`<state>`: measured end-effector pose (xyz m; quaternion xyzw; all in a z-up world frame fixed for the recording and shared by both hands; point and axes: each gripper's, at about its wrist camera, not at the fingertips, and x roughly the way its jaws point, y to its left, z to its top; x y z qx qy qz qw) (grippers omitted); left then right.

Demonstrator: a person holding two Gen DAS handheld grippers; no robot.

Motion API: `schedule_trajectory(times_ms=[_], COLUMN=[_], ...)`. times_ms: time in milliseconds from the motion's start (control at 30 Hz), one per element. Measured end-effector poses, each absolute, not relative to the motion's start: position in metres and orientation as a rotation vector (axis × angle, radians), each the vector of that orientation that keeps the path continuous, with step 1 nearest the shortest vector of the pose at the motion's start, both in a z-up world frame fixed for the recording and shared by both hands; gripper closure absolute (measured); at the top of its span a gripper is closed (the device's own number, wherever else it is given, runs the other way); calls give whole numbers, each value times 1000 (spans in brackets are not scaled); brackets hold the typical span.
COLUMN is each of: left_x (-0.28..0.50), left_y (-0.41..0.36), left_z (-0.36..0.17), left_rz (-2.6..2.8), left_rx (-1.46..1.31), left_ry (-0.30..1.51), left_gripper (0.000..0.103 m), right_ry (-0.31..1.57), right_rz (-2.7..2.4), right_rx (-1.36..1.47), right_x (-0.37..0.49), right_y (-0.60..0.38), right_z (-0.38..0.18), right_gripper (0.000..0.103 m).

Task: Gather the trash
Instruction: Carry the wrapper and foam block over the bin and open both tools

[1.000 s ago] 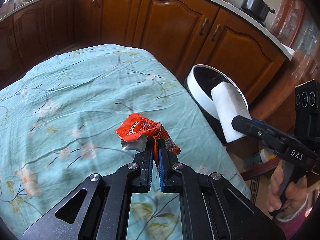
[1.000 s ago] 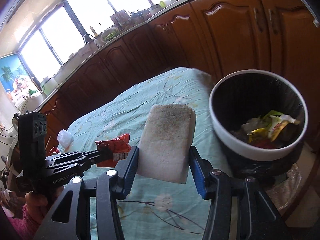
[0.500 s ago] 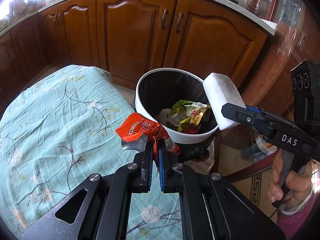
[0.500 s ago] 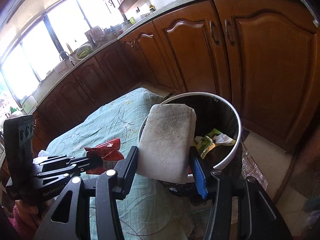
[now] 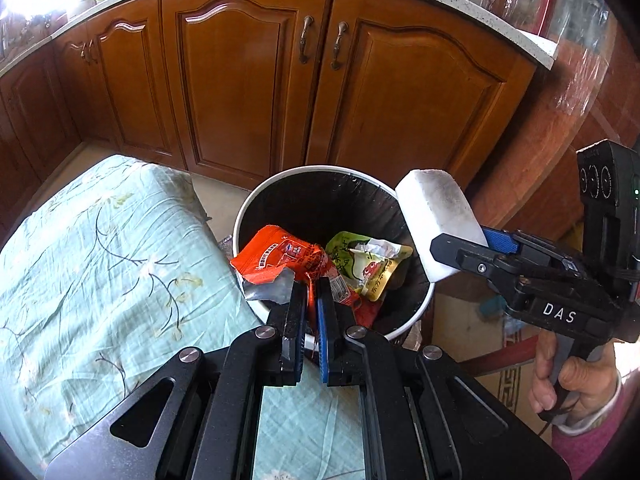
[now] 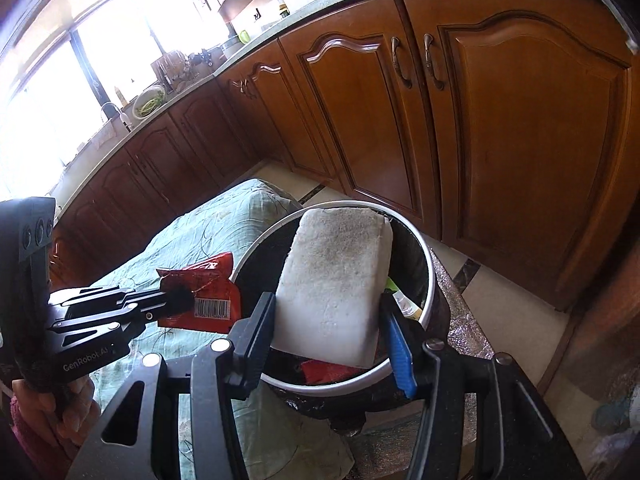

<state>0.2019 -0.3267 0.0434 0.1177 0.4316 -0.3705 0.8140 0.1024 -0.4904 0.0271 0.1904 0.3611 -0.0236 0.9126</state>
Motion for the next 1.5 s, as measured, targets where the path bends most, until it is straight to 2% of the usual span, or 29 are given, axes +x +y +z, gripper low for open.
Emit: schedule_trajectory(times_ms=[500, 1200, 1233, 1300, 1367, 1500], left_x=[225, 227, 227, 225, 223, 217], left_y=[-363, -370, -369, -366, -362, -352], left_z=[21, 13, 14, 16, 21, 26], left_rz=[-781, -783, -785, -783, -775, -768], left_rx=[291, 297, 295, 286, 274, 264], left_ry=[1007, 1007, 1006, 1000, 977, 952], left_gripper=[99, 97, 93, 79, 52, 50], right_ry=[833, 846, 845, 842, 840, 819], right_rz=[-48, -44, -43, -36, -27, -25], right_rx=[376, 392, 393, 402, 422, 444], right_x=[129, 142, 141, 141, 141, 137], right_y=[-499, -505, -505, -506, -507, -507], right_z=[9, 5, 5, 6, 5, 7], right_gripper=[49, 46, 45, 42, 40, 37])
